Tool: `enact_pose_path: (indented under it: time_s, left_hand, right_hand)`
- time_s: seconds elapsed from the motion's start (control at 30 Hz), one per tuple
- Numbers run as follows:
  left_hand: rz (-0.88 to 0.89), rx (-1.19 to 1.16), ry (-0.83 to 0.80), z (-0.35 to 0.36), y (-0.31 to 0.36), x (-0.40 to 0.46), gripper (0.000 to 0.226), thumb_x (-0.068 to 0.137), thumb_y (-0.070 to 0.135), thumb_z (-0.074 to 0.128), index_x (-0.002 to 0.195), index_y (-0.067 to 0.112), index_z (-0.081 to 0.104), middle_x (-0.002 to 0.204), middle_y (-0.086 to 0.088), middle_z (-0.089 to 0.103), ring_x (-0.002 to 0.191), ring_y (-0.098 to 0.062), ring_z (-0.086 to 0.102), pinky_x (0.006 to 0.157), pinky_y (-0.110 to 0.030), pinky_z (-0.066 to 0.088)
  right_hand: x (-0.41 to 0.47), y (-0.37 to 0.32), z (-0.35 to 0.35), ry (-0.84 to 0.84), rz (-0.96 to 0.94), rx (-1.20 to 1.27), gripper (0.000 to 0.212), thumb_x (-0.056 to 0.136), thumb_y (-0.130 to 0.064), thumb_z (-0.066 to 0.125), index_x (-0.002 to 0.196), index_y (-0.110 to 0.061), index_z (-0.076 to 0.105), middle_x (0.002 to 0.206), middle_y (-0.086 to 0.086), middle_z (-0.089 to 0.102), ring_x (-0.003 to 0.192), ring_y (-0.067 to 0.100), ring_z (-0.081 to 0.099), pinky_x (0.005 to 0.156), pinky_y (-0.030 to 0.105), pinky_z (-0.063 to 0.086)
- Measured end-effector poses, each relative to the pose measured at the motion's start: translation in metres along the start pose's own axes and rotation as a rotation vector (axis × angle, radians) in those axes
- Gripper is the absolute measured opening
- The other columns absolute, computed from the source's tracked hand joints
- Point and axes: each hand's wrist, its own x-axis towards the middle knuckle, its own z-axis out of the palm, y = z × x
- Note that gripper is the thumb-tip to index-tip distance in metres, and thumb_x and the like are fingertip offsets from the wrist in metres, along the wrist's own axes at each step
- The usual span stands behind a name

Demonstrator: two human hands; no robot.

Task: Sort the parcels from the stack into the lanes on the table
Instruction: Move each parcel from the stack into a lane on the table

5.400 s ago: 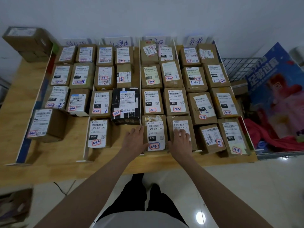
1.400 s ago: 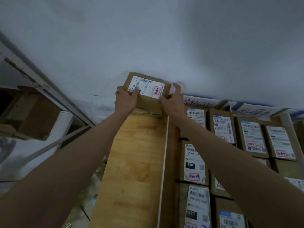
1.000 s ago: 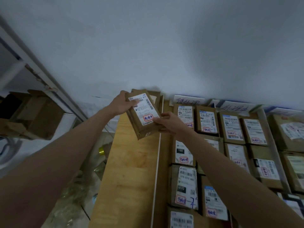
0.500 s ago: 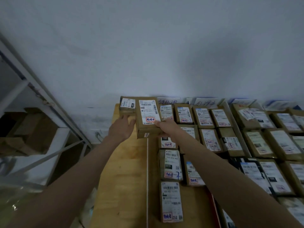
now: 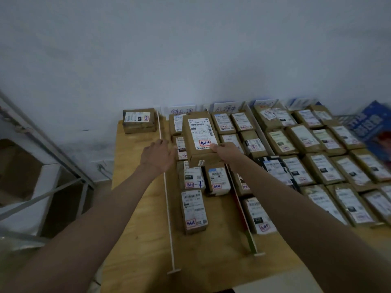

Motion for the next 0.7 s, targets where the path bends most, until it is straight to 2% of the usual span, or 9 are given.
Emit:
enact_pose_path:
  time_s: [0.17, 0.3, 0.4, 0.53, 0.7]
  left_hand:
    - [0.034, 0.028, -0.011, 0.013, 0.04, -0.02, 0.057, 0.103, 0.049, 0.027, 0.135, 0.008, 0.05, 0.133, -0.014, 0.054, 0.122, -0.032, 0.051, 0.097, -0.045, 0.042]
    - [0.037, 0.047, -0.012, 0.027, 0.075, -0.036, 0.057, 0.104, 0.05, 0.024, 0.138, 0.01, 0.048, 0.135, -0.013, 0.053, 0.123, -0.033, 0.051, 0.096, -0.045, 0.043]
    - [0.017, 0.03, -0.02, 0.04, 0.109, -0.048, 0.057, 0.104, 0.05, 0.026, 0.142, 0.012, 0.045, 0.142, -0.011, 0.049, 0.128, -0.031, 0.048, 0.1, -0.044, 0.042]
    - [-0.02, 0.029, -0.019, 0.063, 0.164, -0.07, 0.057, 0.103, 0.051, 0.026, 0.14, 0.012, 0.046, 0.141, -0.011, 0.048, 0.128, -0.03, 0.048, 0.1, -0.046, 0.043]
    - [-0.054, 0.031, -0.034, 0.095, 0.23, -0.105, 0.058, 0.104, 0.05, 0.027, 0.144, 0.011, 0.043, 0.142, -0.013, 0.048, 0.128, -0.032, 0.047, 0.1, -0.044, 0.041]
  right_hand:
    - [-0.017, 0.034, -0.039, 0.008, -0.009, 0.07, 0.035, 0.098, -0.032, 0.059, 0.119, -0.005, 0.06, 0.106, 0.006, 0.067, 0.096, 0.02, 0.066, 0.09, 0.038, 0.056]
    - [-0.023, 0.064, -0.075, 0.034, -0.009, 0.048, 0.044, 0.096, -0.038, 0.059, 0.127, -0.006, 0.059, 0.117, 0.008, 0.065, 0.107, 0.023, 0.063, 0.098, 0.042, 0.053]
    - [-0.026, 0.088, -0.107, 0.018, -0.004, 0.038, 0.044, 0.094, -0.041, 0.06, 0.124, -0.008, 0.06, 0.119, 0.006, 0.065, 0.108, 0.024, 0.062, 0.098, 0.043, 0.052]
    - [-0.034, 0.127, -0.154, -0.002, -0.025, 0.037, 0.053, 0.091, -0.045, 0.06, 0.133, -0.013, 0.056, 0.127, 0.004, 0.063, 0.115, 0.025, 0.06, 0.101, 0.046, 0.049]
    - [-0.057, 0.171, -0.206, -0.037, -0.063, 0.022, 0.041, 0.096, -0.04, 0.058, 0.127, -0.012, 0.062, 0.119, 0.002, 0.068, 0.11, 0.02, 0.061, 0.1, 0.04, 0.05]
